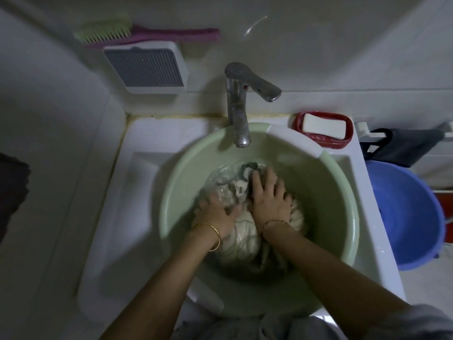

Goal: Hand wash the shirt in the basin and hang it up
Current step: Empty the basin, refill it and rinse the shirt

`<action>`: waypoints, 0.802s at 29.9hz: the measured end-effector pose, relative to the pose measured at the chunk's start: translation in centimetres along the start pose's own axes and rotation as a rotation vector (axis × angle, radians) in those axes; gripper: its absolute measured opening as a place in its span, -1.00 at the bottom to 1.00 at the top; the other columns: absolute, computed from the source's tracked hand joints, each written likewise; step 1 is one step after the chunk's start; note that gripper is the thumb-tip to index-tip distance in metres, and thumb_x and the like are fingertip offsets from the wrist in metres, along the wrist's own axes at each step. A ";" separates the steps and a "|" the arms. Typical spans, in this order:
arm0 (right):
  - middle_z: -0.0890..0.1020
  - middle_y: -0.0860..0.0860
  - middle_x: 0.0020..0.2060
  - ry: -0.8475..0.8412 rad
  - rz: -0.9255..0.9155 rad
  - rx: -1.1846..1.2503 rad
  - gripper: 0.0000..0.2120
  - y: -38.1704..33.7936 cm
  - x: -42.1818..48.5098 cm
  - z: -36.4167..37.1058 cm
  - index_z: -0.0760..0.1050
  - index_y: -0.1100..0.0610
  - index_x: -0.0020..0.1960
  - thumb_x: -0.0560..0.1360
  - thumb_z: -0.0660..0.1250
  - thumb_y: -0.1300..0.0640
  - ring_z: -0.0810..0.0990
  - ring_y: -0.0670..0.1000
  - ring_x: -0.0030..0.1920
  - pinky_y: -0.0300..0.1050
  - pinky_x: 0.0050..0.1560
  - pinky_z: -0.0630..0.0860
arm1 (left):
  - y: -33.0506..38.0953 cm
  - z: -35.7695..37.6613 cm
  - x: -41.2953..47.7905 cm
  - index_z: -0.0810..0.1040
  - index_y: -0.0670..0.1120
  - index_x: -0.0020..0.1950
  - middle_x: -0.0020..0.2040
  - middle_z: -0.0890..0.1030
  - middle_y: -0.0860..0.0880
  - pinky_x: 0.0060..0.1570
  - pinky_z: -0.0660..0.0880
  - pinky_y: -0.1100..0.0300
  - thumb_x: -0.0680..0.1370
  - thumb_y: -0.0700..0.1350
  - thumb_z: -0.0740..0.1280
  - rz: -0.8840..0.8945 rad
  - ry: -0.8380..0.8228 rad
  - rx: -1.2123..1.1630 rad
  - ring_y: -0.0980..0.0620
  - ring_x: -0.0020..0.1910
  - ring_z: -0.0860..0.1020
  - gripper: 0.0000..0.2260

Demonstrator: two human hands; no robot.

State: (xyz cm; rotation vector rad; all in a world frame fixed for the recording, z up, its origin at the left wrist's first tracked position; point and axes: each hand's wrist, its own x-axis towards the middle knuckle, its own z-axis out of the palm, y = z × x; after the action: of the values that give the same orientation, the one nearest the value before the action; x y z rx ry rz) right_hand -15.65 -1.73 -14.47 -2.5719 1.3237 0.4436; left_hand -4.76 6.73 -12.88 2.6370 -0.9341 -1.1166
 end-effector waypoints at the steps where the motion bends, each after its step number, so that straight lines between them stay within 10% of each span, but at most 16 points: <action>1: -0.33 0.11 0.50 -0.016 -0.044 -0.051 -0.33 -0.1 -0.6 -0.2 -0.34 -0.06 0.52 0.59 -0.03 -0.22 -0.10 0.31 0.49 0.31 0.39 0.11 | -0.3 0.2 -0.2 -0.18 -0.05 0.54 0.49 0.10 -0.23 0.38 0.21 0.00 0.47 0.31 0.22 -0.016 -0.109 0.081 -0.23 0.44 0.19 -0.14; 4: -0.32 0.14 0.50 -0.106 -0.067 -0.226 -0.28 1.7 -1.3 -1.6 -0.41 -0.13 0.48 0.53 -0.08 -0.35 -0.04 0.35 0.48 0.28 0.33 0.19 | -1.0 0.5 0.1 -0.27 0.02 0.54 0.48 0.15 -0.27 0.38 0.25 -0.02 0.47 0.29 0.25 -0.007 -0.221 0.192 -0.25 0.42 0.25 -0.10; 8: -0.11 0.21 0.51 -0.123 0.167 -0.038 -0.23 1.8 -1.8 -0.1 -0.38 -0.09 0.50 0.57 0.10 -0.21 0.34 0.24 0.29 0.02 0.05 0.48 | -1.0 2.5 1.5 0.08 0.08 0.51 0.34 0.43 -0.18 0.29 0.37 -0.03 0.58 0.00 0.20 0.105 0.007 0.081 -0.21 0.29 0.42 -0.47; 13: 0.36 0.17 0.32 0.159 0.450 0.927 -0.49 -1.3 -1.2 0.4 0.21 0.00 0.45 0.54 0.26 0.12 0.46 0.21 0.21 -0.01 0.22 0.39 | 0.4 1.6 1.4 0.55 -0.04 0.12 0.05 0.63 -0.18 0.08 0.54 -0.03 0.55 -0.14 0.18 -0.149 0.017 -1.161 -0.17 0.04 0.57 -0.79; 16: 0.61 0.08 0.05 0.293 0.290 1.032 -0.71 -2.2 -3.0 -1.5 0.55 0.08 0.15 0.46 0.39 0.02 0.57 0.09 0.04 -0.11 0.04 0.49 | 1.3 -0.5 0.9 0.59 -0.22 -0.04 -0.26 0.67 -0.18 -0.11 0.50 0.10 0.56 -0.02 0.11 -0.255 -0.137 -1.680 -0.16 -0.12 0.58 -0.65; 20: 0.59 -0.06 -0.20 0.389 0.000 0.860 -0.69 -4.1 -6.1 -4.8 0.60 0.04 -0.18 0.39 0.40 -0.22 0.47 -0.09 -0.25 -0.19 -0.26 0.35 | 3.5 -2.5 -0.4 0.55 -0.19 0.11 -0.05 0.63 -0.22 -0.06 0.48 0.04 0.55 0.26 0.07 -0.199 -0.275 -1.748 -0.17 -0.03 0.57 -0.45; 24: 0.62 0.05 -0.21 0.330 -0.042 0.673 -0.67 -4.9 -4.2 -6.1 0.55 0.06 -0.24 0.52 0.25 -0.16 0.59 0.08 -0.21 -0.15 -0.29 0.37 | 4.9 -2.4 -1.8 0.44 -0.12 -0.26 -0.35 0.45 -0.10 -0.23 0.45 0.20 0.63 -0.04 0.08 -0.158 -0.232 -1.777 0.03 -0.38 0.52 -0.68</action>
State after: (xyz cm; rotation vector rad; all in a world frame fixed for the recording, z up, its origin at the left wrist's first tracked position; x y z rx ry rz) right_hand -12.94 2.30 -7.03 -2.1342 1.2300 -0.3963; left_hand -6.50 3.61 -8.36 1.0810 0.3333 -1.2722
